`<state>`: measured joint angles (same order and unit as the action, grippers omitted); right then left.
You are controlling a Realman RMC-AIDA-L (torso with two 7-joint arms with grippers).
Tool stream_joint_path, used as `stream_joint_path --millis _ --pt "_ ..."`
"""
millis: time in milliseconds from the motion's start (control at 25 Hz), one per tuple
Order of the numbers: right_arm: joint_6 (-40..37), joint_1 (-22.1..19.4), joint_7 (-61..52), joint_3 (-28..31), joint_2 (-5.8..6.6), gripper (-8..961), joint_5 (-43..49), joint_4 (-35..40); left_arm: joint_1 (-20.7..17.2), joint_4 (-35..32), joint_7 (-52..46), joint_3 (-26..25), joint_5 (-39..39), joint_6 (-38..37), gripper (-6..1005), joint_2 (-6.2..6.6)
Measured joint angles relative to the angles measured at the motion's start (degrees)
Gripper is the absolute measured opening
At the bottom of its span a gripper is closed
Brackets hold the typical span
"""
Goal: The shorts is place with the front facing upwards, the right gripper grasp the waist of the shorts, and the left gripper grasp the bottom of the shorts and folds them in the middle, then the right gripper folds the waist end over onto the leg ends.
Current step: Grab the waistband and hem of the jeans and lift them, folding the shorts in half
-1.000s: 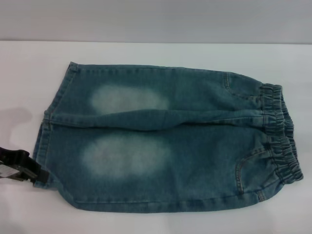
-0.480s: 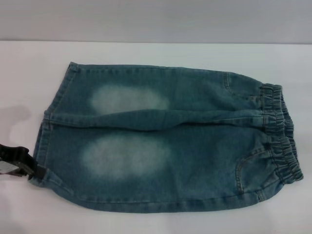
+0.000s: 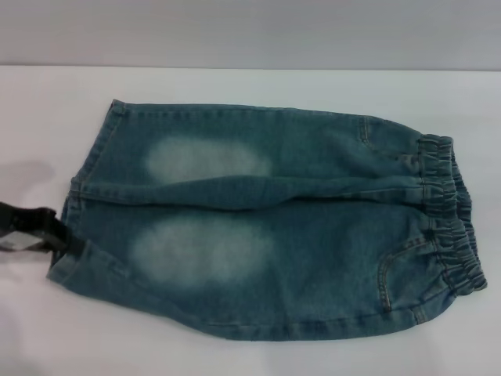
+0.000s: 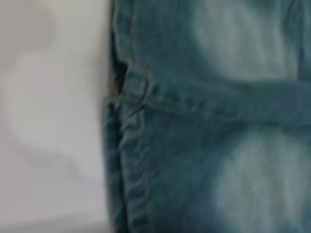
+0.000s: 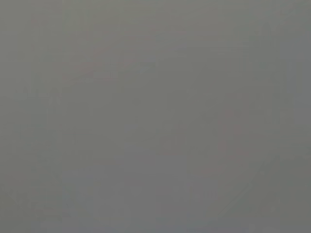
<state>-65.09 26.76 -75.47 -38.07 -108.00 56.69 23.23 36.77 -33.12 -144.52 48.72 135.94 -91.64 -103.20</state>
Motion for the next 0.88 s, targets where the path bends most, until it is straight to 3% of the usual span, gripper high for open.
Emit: stream_joint_path --millis 280,440,560,680,880 --pt "-15.20 4.38 -28.80 0.42 6.31 566 36.73 12.51 0.36 -0.30 3.26 -5.38 -0.19 2.25 50 -1.29" --pt "-25.04 8.69 -37.04 0.54 8.54 567 50.97 16.71 0.94 -0.50 3.92 -5.49 -0.21 2.98 51 -1.41" --pt "-30.90 12.00 -40.53 -0.01 8.86 567 62.80 17.94 1.41 -1.85 4.24 -5.42 -0.14 4.42 52 -2.37" --pt "-35.08 14.29 -41.20 -0.18 8.08 567 73.50 18.04 1.66 -1.92 4.63 -5.29 -0.14 5.21 53 -2.66" --pt "-38.63 15.38 -41.32 -2.79 7.26 566 81.35 18.06 2.21 -1.95 4.87 -5.14 -0.24 6.39 54 -2.80"
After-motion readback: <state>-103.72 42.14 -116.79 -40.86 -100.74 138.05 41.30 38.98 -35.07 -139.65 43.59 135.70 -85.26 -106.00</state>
